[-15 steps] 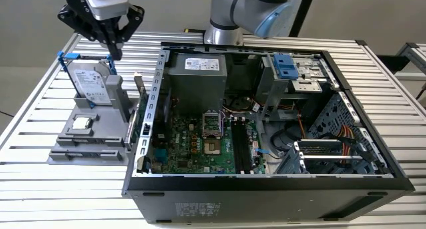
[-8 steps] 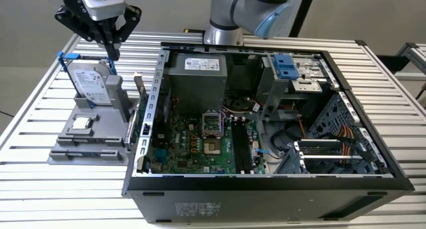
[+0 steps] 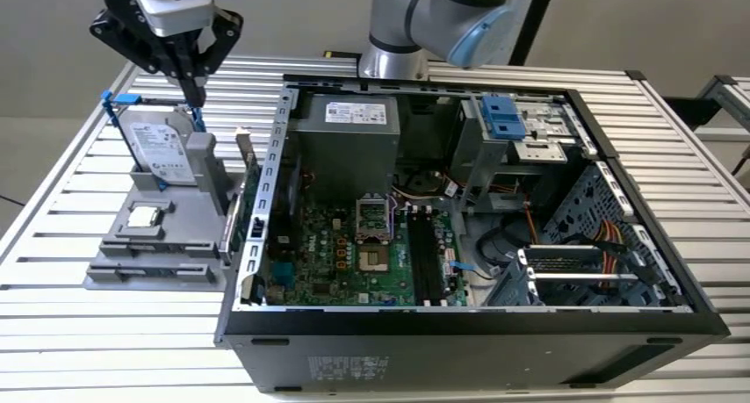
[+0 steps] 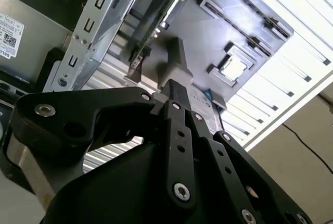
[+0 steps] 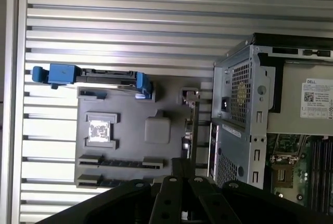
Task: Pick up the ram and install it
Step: 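Reach for the ram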
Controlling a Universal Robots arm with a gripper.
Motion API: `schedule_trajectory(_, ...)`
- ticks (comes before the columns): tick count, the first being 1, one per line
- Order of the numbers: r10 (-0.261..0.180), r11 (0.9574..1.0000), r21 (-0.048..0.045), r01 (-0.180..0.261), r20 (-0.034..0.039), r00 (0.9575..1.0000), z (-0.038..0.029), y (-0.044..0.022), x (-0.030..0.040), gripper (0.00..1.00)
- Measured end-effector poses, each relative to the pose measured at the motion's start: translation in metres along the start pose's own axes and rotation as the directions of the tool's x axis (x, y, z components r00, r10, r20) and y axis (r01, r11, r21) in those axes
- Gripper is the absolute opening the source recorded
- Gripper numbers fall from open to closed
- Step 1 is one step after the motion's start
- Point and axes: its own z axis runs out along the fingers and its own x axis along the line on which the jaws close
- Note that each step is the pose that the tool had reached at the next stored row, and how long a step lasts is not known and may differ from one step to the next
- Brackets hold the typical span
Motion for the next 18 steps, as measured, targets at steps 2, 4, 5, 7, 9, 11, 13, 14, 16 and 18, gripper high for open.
schedule_trajectory(2, -0.001, 1.0000, 0.0000, 0.001, 0.0000, 1.0000, 0.0001, 0.0000, 0.0016, 0.00)
schedule_trajectory(4, -0.002, 1.0000, 0.0000, 0.002, -0.0001, 1.0000, 0.0001, 0.0001, 0.0033, 0.00)
schedule_trajectory(5, -0.002, 1.0000, -0.0001, 0.002, -0.0001, 1.0000, 0.0002, 0.0001, 0.0041, 0.00)
schedule_trajectory(7, -0.003, 1.0000, -0.0001, 0.003, -0.0002, 1.0000, 0.0002, 0.0001, 0.0060, 0.00)
schedule_trajectory(9, -0.004, 1.0000, 0.0000, 0.004, -0.0002, 1.0000, 0.0001, 0.0001, 0.0087, 0.00)
schedule_trajectory(11, -0.004, 1.0000, -0.0001, 0.004, -0.0002, 1.0000, 0.0001, -0.0001, 0.0121, 0.00)
schedule_trajectory(13, -0.005, 1.0000, -0.0001, 0.005, -0.0003, 1.0000, 0.0000, -0.0002, 0.0155, 0.00)
schedule_trajectory(14, -0.005, 1.0000, -0.0001, 0.005, -0.0003, 1.0000, -0.0001, -0.0003, 0.0172, 0.00)
schedule_trajectory(16, -0.006, 1.0000, -0.0001, 0.006, -0.0003, 1.0000, -0.0001, -0.0005, 0.0208, 0.00)
schedule_trajectory(18, -0.006, 1.0000, -0.0001, 0.006, -0.0003, 1.0000, -0.0002, -0.0006, 0.0251, 0.00)
